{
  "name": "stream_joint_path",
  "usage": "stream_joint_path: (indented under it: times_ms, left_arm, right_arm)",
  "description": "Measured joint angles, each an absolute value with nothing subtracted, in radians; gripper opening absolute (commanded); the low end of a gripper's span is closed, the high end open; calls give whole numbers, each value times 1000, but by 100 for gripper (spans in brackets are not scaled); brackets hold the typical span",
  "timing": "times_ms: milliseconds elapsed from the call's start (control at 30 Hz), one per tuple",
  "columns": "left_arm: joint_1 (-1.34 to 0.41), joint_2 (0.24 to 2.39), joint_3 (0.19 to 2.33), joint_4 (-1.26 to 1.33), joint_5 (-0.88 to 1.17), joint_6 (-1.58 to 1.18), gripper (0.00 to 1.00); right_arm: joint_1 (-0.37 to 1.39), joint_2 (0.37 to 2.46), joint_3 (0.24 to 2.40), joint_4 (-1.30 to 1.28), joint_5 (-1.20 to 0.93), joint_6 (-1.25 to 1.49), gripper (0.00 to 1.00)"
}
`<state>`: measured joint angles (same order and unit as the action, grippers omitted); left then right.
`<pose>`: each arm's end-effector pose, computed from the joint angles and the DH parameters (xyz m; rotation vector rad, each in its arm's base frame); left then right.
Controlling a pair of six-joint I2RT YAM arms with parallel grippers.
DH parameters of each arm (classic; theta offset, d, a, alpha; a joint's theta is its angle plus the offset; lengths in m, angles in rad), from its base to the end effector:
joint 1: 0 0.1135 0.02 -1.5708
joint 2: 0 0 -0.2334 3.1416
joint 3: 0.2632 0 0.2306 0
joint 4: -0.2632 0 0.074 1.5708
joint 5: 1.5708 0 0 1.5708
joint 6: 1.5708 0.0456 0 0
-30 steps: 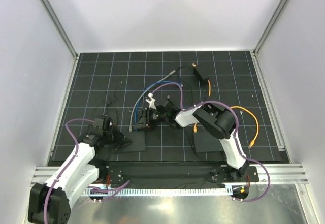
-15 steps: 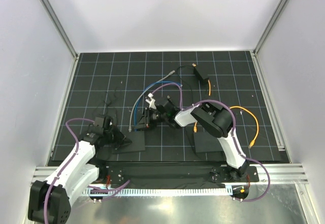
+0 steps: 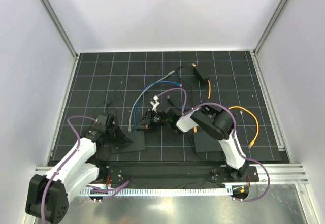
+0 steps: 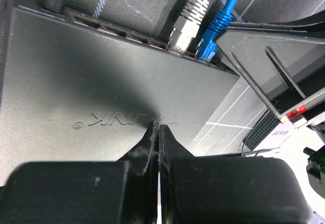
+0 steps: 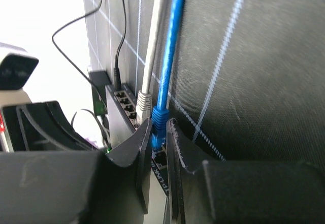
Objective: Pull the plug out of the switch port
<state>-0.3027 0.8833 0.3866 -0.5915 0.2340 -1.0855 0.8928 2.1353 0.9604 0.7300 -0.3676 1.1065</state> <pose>0.1411 -0.0552 0.1357 -1.0055 2.6514 -0.7023 0.2327 0.3150 0.0782 -0.0238 2.4001 1.5052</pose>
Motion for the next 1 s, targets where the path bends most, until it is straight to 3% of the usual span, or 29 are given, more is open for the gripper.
stream_joint_path:
  times_ms: [467, 767, 1000]
  left_arm:
    - [-344, 892, 392, -579, 202, -1103, 0]
    - [-348, 867, 392, -588, 198, -1098, 0]
    - [-352, 833, 423, -661, 184, -1060, 0]
  right_arm:
    - [869, 2123, 1010, 650, -199, 1140, 1]
    - [843, 2107, 1108, 457, -219, 955, 1]
    - [722, 2059, 1179, 212, -310, 846, 1]
